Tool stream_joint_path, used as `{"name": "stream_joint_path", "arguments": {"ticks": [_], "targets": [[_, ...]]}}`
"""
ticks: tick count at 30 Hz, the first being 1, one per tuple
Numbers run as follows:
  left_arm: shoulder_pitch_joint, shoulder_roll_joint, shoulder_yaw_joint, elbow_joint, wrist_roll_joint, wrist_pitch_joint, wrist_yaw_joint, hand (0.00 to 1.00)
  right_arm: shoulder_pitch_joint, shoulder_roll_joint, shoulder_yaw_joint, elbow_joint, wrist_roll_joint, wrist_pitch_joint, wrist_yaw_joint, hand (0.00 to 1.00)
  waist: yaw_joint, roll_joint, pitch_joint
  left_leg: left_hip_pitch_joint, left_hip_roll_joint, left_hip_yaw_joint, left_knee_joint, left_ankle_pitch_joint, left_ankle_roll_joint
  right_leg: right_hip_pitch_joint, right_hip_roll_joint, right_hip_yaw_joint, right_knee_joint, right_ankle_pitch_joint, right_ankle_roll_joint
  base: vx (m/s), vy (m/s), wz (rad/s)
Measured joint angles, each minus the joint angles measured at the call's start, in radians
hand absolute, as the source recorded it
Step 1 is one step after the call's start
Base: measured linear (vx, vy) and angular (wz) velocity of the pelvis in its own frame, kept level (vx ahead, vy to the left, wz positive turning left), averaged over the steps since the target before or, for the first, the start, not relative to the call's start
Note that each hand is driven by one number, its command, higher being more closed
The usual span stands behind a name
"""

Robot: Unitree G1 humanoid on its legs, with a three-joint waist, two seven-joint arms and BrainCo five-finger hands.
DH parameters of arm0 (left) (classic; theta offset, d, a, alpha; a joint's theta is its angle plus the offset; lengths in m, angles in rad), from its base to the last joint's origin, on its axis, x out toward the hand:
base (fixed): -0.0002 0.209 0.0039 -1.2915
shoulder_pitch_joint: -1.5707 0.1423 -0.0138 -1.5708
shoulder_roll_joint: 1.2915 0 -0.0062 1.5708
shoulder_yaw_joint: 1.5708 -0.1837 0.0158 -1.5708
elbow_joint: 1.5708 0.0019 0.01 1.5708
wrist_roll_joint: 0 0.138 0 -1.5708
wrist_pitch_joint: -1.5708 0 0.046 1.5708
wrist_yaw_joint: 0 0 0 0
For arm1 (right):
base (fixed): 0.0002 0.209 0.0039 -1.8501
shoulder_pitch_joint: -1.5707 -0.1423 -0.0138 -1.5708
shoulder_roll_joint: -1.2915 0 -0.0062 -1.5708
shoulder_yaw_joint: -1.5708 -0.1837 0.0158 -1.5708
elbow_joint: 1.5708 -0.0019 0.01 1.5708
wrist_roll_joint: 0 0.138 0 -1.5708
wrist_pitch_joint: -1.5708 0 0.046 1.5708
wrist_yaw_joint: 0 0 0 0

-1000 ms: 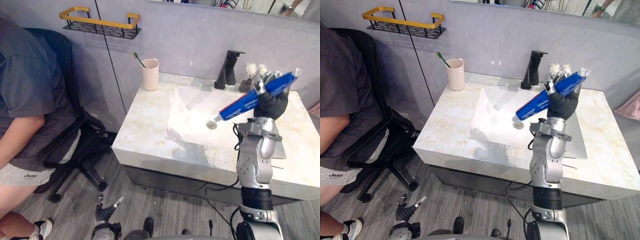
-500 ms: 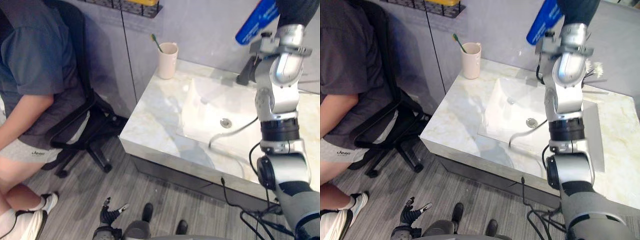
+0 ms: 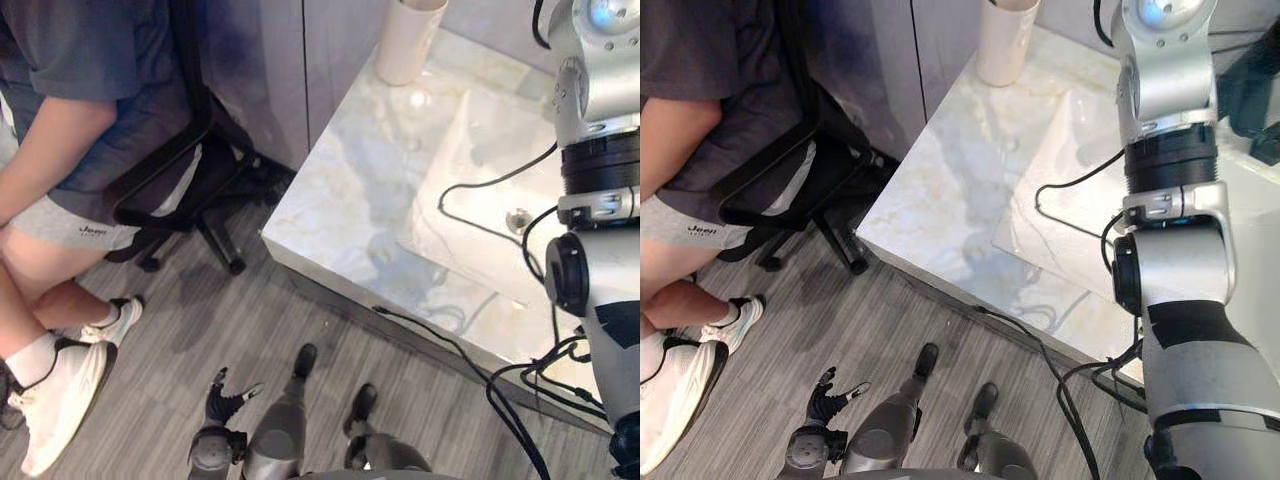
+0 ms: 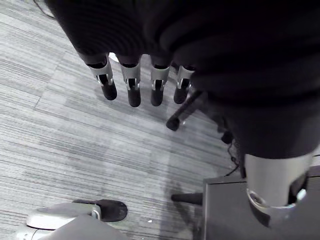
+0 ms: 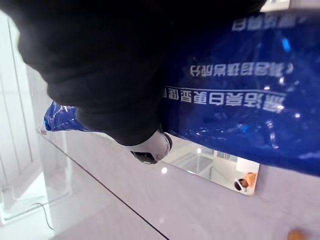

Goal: Organize washtable

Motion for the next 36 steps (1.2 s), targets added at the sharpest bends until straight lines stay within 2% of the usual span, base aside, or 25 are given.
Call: {"name": "stream_joint_path", "arguments": {"ticks": [4, 6, 14, 16, 36], "targets": [[-0.001, 0.002, 0.0, 0.01, -0.001, -0.003, 0.004, 0.0, -0.062, -0.006, 0.038, 0.037, 0.001, 0.006, -0.002, 1.0, 0.005, 0.006, 0.035, -0.009, 0.0, -0.003, 0.0, 0.0, 0.0, -0.009, 0.0, -0.003, 0.0, -0.001, 0.0, 0.0, 0.003, 0.02], [-0.022, 0.005, -0.011, 0.037, -0.002, -0.003, 0.005, 0.0, -0.071, -0.027, 0.048, 0.041, 0.001, 0.006, -0.003, 1.0, 0.026, 0.012, 0.045, -0.021, 0.0, -0.005, 0.0, 0.001, -0.001, -0.021, 0.0, -0.009, 0.0, -0.001, -0.001, 0.01, 0.012, 0.03], [-0.026, 0.014, -0.034, 0.037, -0.023, -0.014, 0.009, 0.0, -0.101, -0.036, 0.099, 0.081, 0.002, 0.008, -0.003, 1.0, 0.035, 0.02, 0.064, -0.039, -0.004, -0.035, 0.0, 0.001, -0.002, -0.028, 0.001, -0.067, 0.0, -0.005, -0.001, 0.03, 0.019, 0.1], [-0.034, 0.013, -0.04, 0.04, -0.023, -0.015, 0.009, 0.0, -0.106, -0.046, 0.099, 0.094, 0.003, 0.008, -0.003, 1.0, 0.052, 0.024, 0.066, -0.043, -0.007, -0.044, 0.0, 0.001, -0.002, -0.028, 0.0, -0.087, 0.0, -0.013, -0.009, 0.03, 0.019, 0.14], [-0.035, 0.018, -0.055, 0.056, -0.027, -0.023, 0.021, 0.0, -0.118, -0.062, 0.136, 0.106, 0.012, 0.005, -0.018, 1.0, 0.073, 0.024, 0.084, -0.052, -0.012, -0.1, 0.0, 0.005, -0.006, -0.02, 0.001, -0.158, 0.011, -0.043, -0.008, 0.02, 0.02, 0.09]]}}
